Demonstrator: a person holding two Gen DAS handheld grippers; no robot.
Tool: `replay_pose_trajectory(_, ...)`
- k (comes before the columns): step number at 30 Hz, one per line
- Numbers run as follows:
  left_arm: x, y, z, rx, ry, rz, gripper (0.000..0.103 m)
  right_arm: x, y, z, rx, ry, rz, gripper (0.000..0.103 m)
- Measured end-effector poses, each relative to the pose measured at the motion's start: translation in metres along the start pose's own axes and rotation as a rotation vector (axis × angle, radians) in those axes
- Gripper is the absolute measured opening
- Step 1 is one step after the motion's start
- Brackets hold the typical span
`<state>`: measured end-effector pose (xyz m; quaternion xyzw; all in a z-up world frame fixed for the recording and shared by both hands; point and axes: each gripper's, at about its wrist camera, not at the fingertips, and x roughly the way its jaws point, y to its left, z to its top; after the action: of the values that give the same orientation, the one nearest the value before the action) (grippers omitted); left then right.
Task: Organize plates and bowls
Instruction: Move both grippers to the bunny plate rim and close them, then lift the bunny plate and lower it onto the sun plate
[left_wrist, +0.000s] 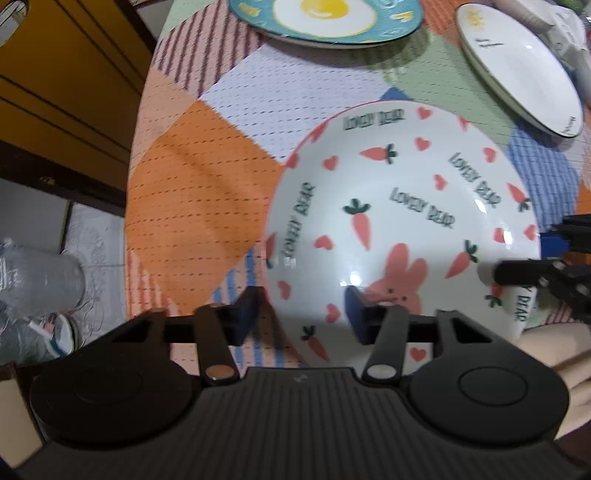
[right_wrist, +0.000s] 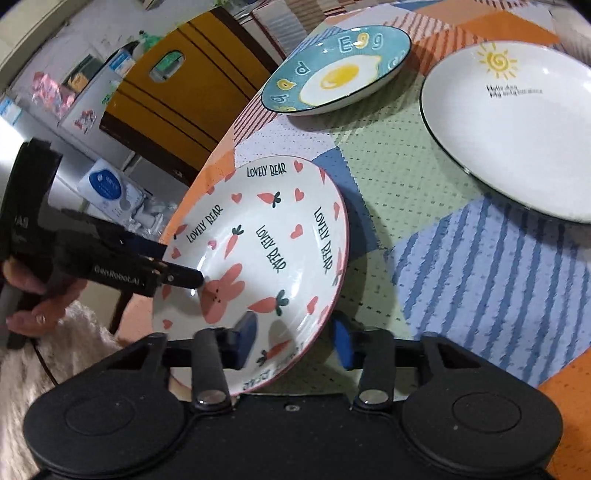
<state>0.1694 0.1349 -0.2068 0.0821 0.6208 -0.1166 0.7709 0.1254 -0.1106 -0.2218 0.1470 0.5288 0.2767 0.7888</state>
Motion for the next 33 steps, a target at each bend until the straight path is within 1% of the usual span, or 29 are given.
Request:
replay_pose_trajectory(1, -0.001, -0.001, -0.001, -0.013, -0.017, 0.014, 0.039, 0.000, 0.000, -0.001, 0.001, -0.015, -0.009, 0.035)
replay_pose_trajectory(2, -0.002, -0.001, -0.003, -0.025, -0.026, 0.017, 0.039, 0.000, 0.000, -0.002, 0.002, -0.028, -0.022, 0.030)
replay_pose_trajectory(3, -0.002, -0.001, -0.003, -0.033, -0.033, 0.018, 0.039, 0.000, -0.001, -0.004, 0.006, -0.035, -0.034, 0.020)
replay_pose_trajectory(6, -0.003, 0.000, -0.005, -0.048, -0.052, 0.014, 0.039, -0.002, -0.011, -0.007, 0.056, -0.057, -0.007, 0.016)
replay_pose_trajectory(11, -0.003, -0.001, -0.006, -0.048, -0.063, 0.008, 0.041, -0.003, -0.014, -0.009, 0.059, -0.079, 0.006, 0.015)
replay_pose_trajectory(12, -0.003, 0.000, -0.006, -0.049, -0.064, 0.005, 0.041, -0.003, -0.014, -0.010, 0.058, -0.080, 0.008, 0.015)
replay_pose_trajectory(13, -0.002, 0.000, -0.006, -0.048, -0.060, -0.007, 0.047, -0.004, -0.014, -0.011, 0.059, -0.081, 0.010, 0.015)
replay_pose_trajectory(15, -0.002, -0.001, -0.007, -0.043, -0.060, -0.010, 0.047, -0.003, -0.015, -0.010, 0.074, -0.085, 0.014, 0.015)
replay_pose_trajectory(17, -0.002, -0.002, -0.007, -0.044, -0.061, -0.004, 0.048, -0.003, -0.014, -0.010, 0.060, -0.087, 0.013, 0.015)
replay_pose_trajectory(20, -0.003, -0.001, -0.007, -0.047, -0.060, 0.006, 0.040, -0.005, -0.013, -0.011, 0.040, -0.093, 0.013, 0.017)
replay_pose_trajectory(22, -0.005, 0.001, -0.007, -0.044, -0.058, -0.002, 0.036, -0.006, -0.009, -0.013, 0.013, -0.105, -0.006, 0.018)
replay_pose_trajectory(24, -0.009, -0.001, -0.008, -0.030, -0.067, -0.010, 0.036, -0.008, -0.009, -0.015, -0.003, -0.115, -0.016, 0.018)
replay_pose_trajectory(26, -0.013, -0.006, -0.008, -0.010, -0.088, -0.014, 0.035, -0.012, -0.015, -0.014, 0.011, -0.109, 0.007, 0.018)
replay_pose_trajectory(30, -0.025, -0.016, -0.010, 0.016, -0.140, -0.032, 0.035, -0.023, -0.021, -0.015, 0.014, -0.108, 0.018, 0.019)
replay_pose_trajectory(33, -0.039, -0.021, -0.011, -0.001, -0.180, -0.079, 0.035, -0.039, -0.024, -0.015, 0.009, -0.126, 0.023, 0.019)
